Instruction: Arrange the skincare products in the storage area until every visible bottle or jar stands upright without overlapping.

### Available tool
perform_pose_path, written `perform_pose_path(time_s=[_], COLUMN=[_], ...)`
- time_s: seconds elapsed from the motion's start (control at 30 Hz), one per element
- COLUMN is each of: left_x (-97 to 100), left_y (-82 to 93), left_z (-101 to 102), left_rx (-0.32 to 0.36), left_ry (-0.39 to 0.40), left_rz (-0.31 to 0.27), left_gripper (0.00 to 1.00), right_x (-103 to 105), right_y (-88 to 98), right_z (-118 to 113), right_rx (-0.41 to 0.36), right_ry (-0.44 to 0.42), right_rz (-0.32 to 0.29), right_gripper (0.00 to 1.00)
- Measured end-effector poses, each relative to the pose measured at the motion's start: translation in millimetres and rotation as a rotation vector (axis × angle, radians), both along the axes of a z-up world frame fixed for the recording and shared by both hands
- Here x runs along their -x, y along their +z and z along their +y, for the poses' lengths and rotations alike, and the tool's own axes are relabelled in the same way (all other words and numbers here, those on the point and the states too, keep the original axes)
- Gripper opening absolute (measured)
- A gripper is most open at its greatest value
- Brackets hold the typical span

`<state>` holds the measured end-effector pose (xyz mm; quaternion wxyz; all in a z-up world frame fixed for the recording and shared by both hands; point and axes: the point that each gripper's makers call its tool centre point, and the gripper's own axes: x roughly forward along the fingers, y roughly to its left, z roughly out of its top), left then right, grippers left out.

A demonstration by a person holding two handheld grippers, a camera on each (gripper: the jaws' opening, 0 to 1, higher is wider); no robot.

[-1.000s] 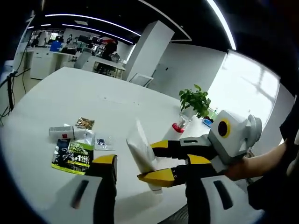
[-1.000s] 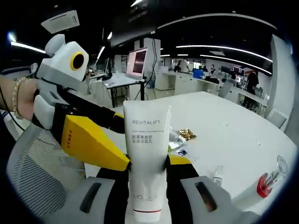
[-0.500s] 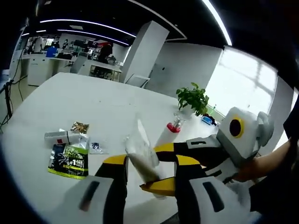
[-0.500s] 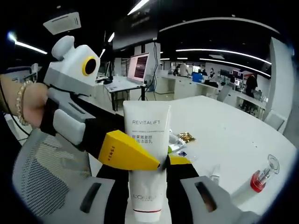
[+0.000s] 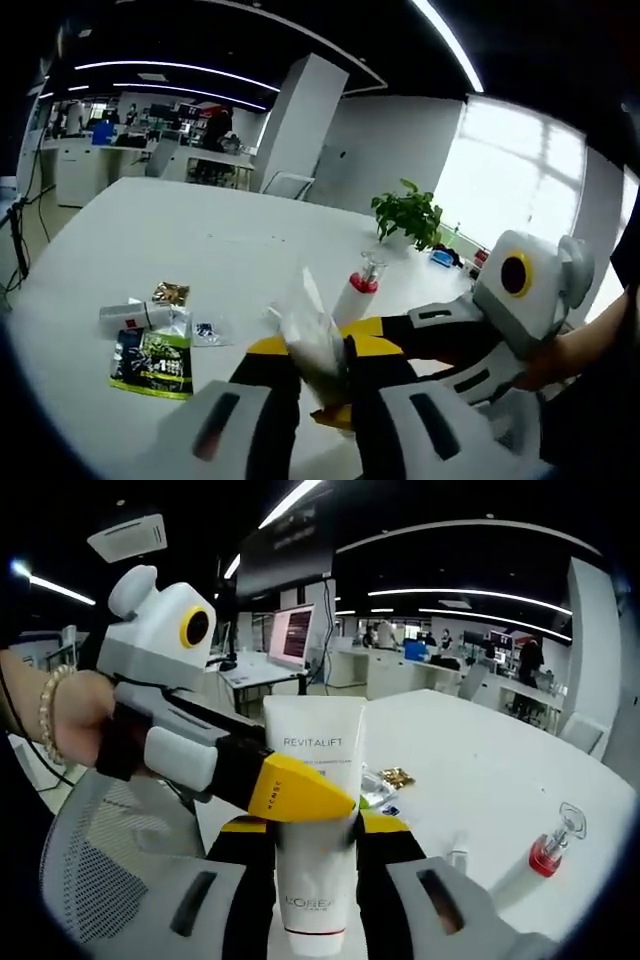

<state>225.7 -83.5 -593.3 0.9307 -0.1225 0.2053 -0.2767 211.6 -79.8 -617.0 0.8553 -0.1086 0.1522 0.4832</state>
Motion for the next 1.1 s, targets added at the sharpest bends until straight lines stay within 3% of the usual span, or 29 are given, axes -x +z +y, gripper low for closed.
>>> perform_pose_path(time_s=[0.13, 0.2, 0.37, 0.5, 0.7, 0.77, 0.9, 1.1], left_x=[1.5, 3.2, 4.5, 6.7, 10.2, 11.8, 17.2, 32.5], left_y=[4.2, 6.0, 15.2, 26.9, 60.0, 70.6, 82.0, 82.6], left_z=[-5, -10, -18, -25, -39, -44, -56, -73], left_rx=[0.027, -0.002, 0.035, 0.047, 0.113, 0.094, 0.059, -0.022], left_ry=[-0.012, -0.039, -0.104, -0.176, -0.345, -0.409, -0.52, -0.679], left_rz=[0.011, 0.001, 0.021, 0.001, -0.051, -0.078, -0.119, -0.161], left_gripper=[0.08, 0.07, 0.06, 0.05, 0.05, 0.05, 0.05, 0.05], right_x=[2, 2, 4, 8, 18, 21, 24, 31], right_y=[2.4, 3.4, 13.0, 26.4, 30.1, 35.4, 46.8, 54.1], right_z=[-4, -7, -16, -24, -37, -41, -50, -53], right_rx=[-0.015, -0.027, -0.098, -0.169, -0.18, -0.206, -0.184, -0.167], right_ry=[-0.023, -0.029, -0.047, 0.007, 0.121, 0.17, 0.23, 0.314], right_rz=[0.013, 0.029, 0.05, 0.062, 0.086, 0.096, 0.056, 0.041], right_gripper=[0.31, 0.31, 0.32, 0.32, 0.3, 0.31, 0.29, 0.28])
